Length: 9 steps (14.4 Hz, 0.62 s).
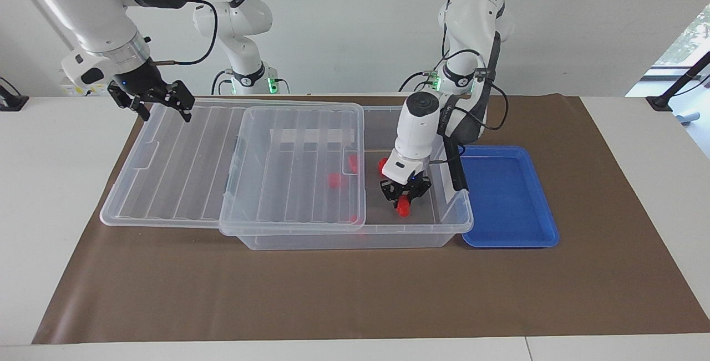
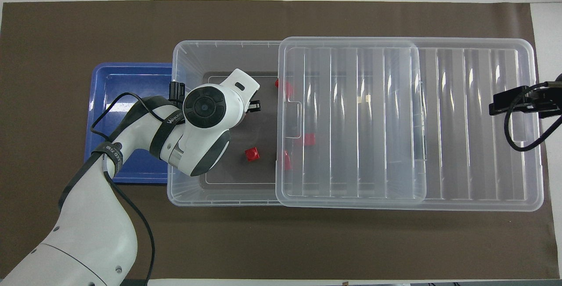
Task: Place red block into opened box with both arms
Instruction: 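Carry the red block with the left gripper into the opened box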
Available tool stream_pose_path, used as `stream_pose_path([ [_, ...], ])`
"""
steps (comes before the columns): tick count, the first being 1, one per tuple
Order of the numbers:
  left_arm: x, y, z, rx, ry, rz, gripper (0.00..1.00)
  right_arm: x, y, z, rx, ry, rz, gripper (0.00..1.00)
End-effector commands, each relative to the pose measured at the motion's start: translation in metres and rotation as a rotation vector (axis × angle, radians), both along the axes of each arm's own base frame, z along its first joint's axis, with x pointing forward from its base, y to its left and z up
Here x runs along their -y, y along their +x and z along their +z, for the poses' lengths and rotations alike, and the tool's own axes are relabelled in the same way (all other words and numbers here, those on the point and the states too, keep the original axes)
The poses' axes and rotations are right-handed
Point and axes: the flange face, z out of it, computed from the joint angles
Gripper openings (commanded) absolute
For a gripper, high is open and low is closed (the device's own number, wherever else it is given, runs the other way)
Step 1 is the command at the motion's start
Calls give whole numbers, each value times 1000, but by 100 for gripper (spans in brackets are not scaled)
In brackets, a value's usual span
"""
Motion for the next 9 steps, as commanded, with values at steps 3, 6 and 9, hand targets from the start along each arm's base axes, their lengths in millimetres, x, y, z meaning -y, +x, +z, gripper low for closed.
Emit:
stream_pose_path([
  [3,-1,3,17,36,-4,25,100,12,-2,-3,27,10,97,98],
  [6,-13,-3,64,47,10,35,100,46,-10,-13,37,13,180,6],
  [9,-24,-17,117,46,35,44,100,80,-17,-29,89,0,242,0],
])
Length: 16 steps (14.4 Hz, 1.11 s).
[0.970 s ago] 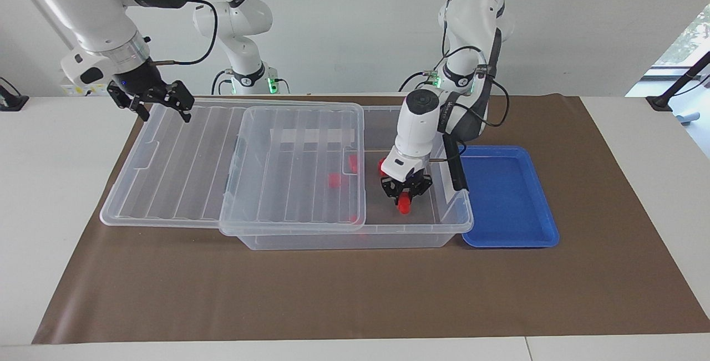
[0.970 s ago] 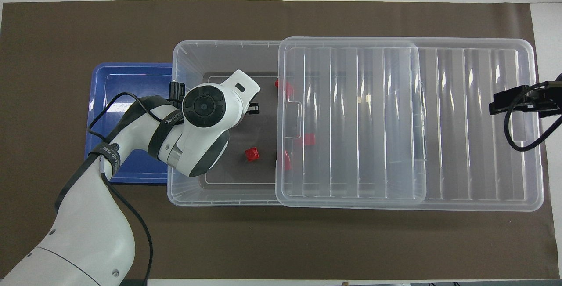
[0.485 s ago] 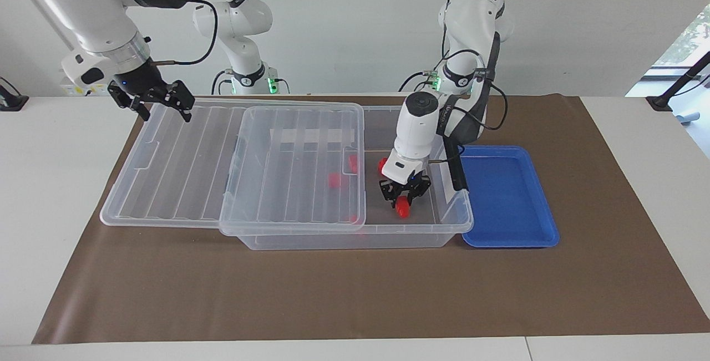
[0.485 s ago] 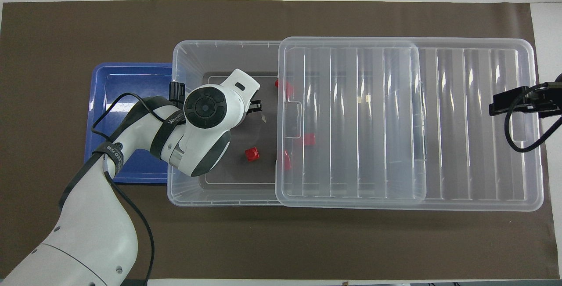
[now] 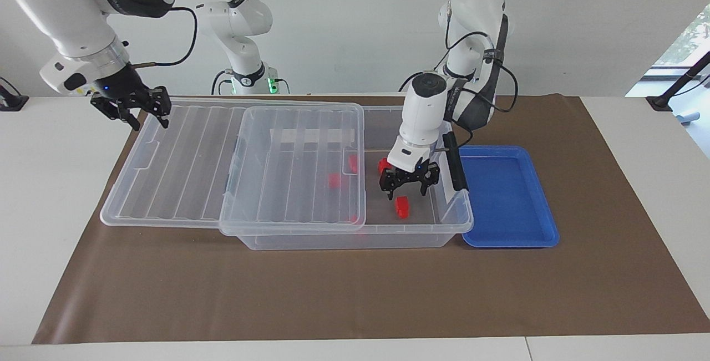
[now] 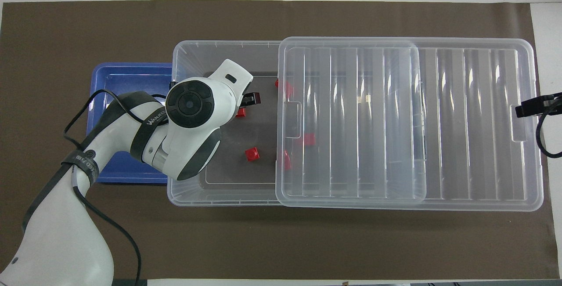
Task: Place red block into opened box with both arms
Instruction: 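Carry the red block with the left gripper into the opened box, then open the left gripper to drop the block, then withdraw it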
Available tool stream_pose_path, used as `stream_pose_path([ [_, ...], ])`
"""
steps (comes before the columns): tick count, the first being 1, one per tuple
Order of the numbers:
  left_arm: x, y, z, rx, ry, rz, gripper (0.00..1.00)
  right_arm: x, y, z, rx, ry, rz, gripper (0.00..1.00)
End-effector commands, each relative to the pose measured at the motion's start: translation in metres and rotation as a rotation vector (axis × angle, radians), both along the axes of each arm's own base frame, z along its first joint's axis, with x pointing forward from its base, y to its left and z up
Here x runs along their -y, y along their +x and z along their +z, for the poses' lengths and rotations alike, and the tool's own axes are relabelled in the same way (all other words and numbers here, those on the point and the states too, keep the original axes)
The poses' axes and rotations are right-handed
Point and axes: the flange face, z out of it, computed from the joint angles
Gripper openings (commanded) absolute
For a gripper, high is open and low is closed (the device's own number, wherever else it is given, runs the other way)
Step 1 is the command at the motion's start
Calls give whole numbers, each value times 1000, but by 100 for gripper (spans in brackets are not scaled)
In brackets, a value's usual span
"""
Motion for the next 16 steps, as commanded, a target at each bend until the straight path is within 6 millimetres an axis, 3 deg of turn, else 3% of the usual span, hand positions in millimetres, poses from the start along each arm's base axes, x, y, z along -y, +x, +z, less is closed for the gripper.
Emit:
stream_pose_path([
  [1,-18,-16,56,10,41,18,100,27,-16,-15,39,0,65,0],
  [4,-46,-19,91,3,78,-32,100,73,-17,-36,25,-5,-10,0],
  [7,-93,-9,115,-29,14,-48,100,107,-15,-55,29,-18,-74,0],
  [13,-179,14,145,-95,13,-146,100,111,-10,-99,31,-30,-88,0],
  [16,-214,21,167,-116,33,-210,100,109,-10,-107,25,-25,-88,0],
])
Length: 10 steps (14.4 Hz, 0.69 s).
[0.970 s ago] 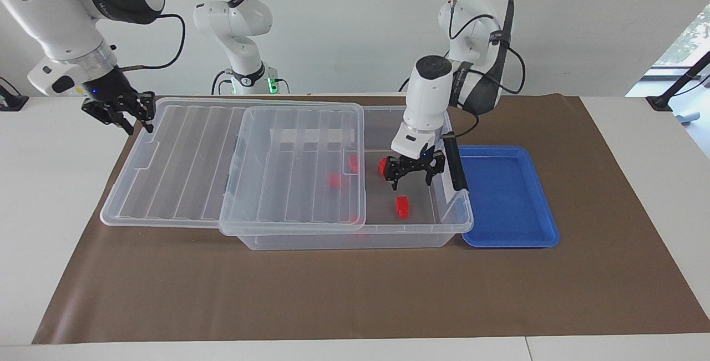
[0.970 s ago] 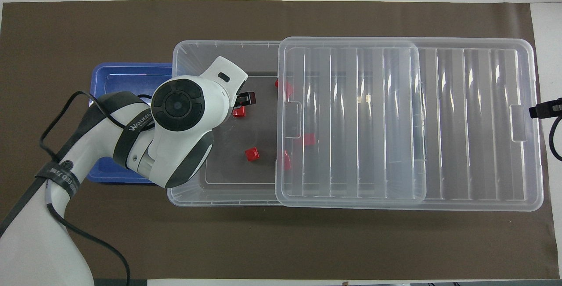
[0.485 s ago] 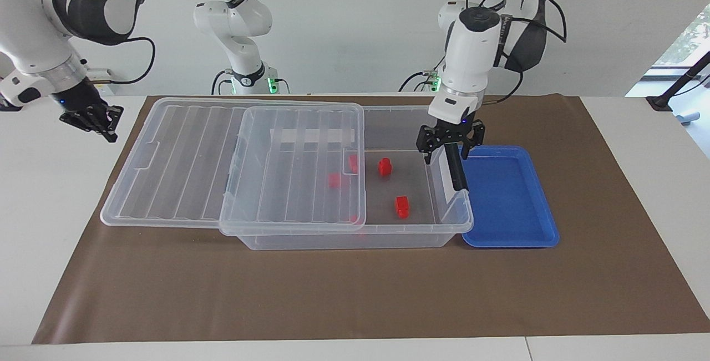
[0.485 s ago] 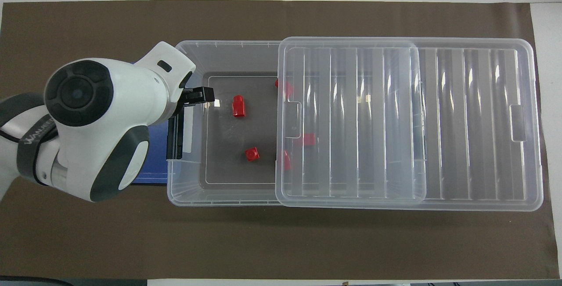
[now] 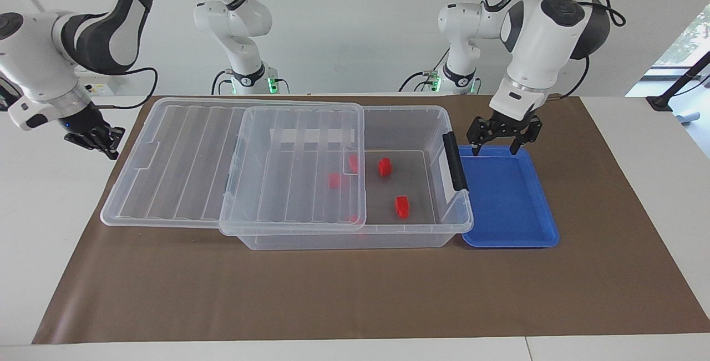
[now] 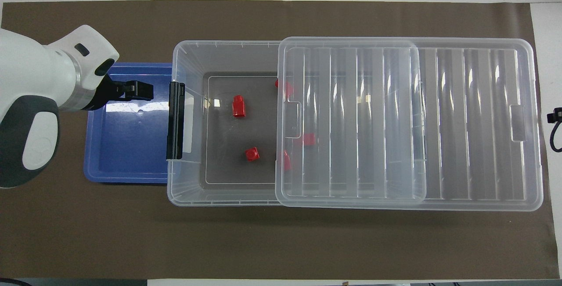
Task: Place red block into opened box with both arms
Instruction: 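Open the left gripper to drop the block, then withdraw it, then slide the lid back over the box with the right gripper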
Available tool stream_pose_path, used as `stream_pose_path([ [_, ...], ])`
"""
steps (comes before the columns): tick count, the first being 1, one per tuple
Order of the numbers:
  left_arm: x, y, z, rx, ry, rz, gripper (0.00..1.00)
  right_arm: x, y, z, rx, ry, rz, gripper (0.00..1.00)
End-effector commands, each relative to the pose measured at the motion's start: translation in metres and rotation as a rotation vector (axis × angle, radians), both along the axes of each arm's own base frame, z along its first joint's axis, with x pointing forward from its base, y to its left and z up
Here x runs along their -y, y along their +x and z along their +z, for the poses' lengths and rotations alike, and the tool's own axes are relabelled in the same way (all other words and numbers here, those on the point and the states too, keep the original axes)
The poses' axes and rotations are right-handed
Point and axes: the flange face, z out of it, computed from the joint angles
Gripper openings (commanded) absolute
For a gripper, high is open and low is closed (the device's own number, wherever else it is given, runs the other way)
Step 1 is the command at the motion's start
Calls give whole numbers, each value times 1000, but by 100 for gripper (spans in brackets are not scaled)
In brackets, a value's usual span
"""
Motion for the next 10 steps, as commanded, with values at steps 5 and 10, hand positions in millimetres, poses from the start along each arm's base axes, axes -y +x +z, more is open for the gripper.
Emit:
stream_pose_path([
  [5,-64,5,62,-68,-41,-87,100,-17,2,-4,7,11,-10,0],
  [10,-72,1,81,-91,-40,-109,100,-59,11,-9,-3,19,-58,0],
])
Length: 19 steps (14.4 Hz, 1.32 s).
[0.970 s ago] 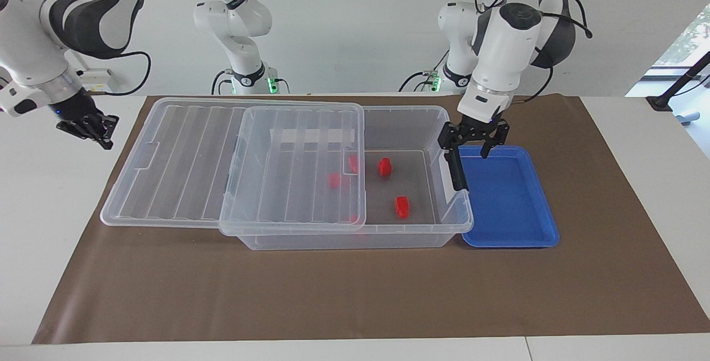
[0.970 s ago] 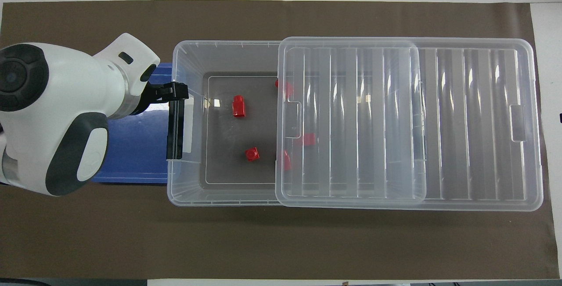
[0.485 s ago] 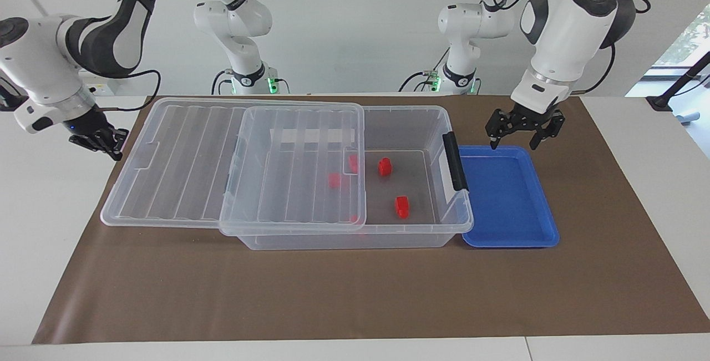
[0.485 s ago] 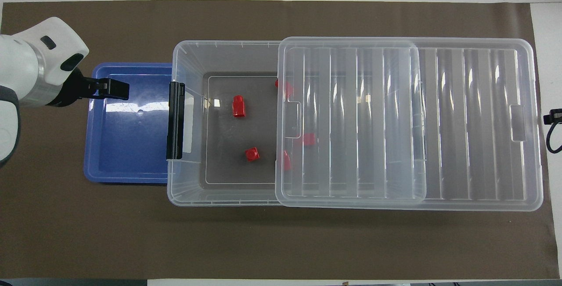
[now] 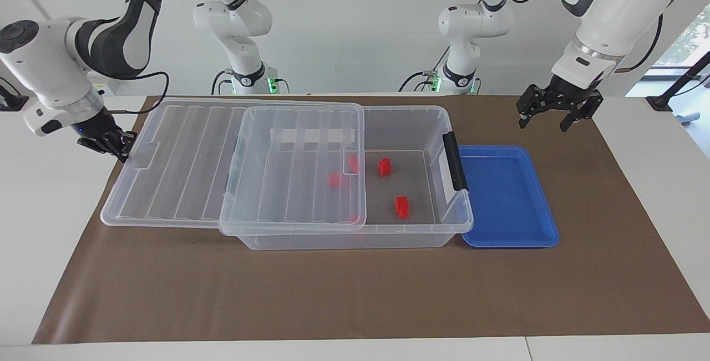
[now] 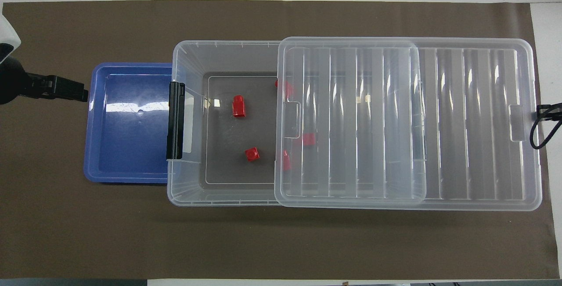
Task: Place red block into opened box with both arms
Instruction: 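Slide the lid back over the box with the right gripper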
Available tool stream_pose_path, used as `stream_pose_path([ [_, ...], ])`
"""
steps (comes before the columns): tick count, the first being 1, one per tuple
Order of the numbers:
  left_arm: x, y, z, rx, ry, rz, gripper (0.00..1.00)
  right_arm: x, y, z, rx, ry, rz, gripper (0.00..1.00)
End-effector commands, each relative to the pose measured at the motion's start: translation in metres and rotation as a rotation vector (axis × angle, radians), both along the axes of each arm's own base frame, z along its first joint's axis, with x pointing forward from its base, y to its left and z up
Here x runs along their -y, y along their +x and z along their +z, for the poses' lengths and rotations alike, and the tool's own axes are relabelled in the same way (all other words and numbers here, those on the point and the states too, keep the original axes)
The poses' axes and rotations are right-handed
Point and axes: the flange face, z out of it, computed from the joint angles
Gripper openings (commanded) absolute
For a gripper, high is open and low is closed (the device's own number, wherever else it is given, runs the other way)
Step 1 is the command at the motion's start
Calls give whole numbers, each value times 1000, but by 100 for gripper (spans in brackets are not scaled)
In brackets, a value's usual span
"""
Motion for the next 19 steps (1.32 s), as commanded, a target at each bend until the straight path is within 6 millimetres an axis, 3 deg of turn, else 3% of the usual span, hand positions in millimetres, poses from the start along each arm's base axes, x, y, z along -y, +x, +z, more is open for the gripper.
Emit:
stream_pose_path([
  [1,0,0,7,-34,-22,-20,100,-32,4,-3,8,11,-40,0],
  [4,2,-6,4,-57,-19,-24,100,-55,8,-3,6,14,-62,0],
  [13,0,-18,-4,-106,-4,-25,100,-158,19,-3,9,22,-144,0],
  [19,-1,-22,-5,-117,11,-27,100,-200,19,-2,9,25,-199,0],
])
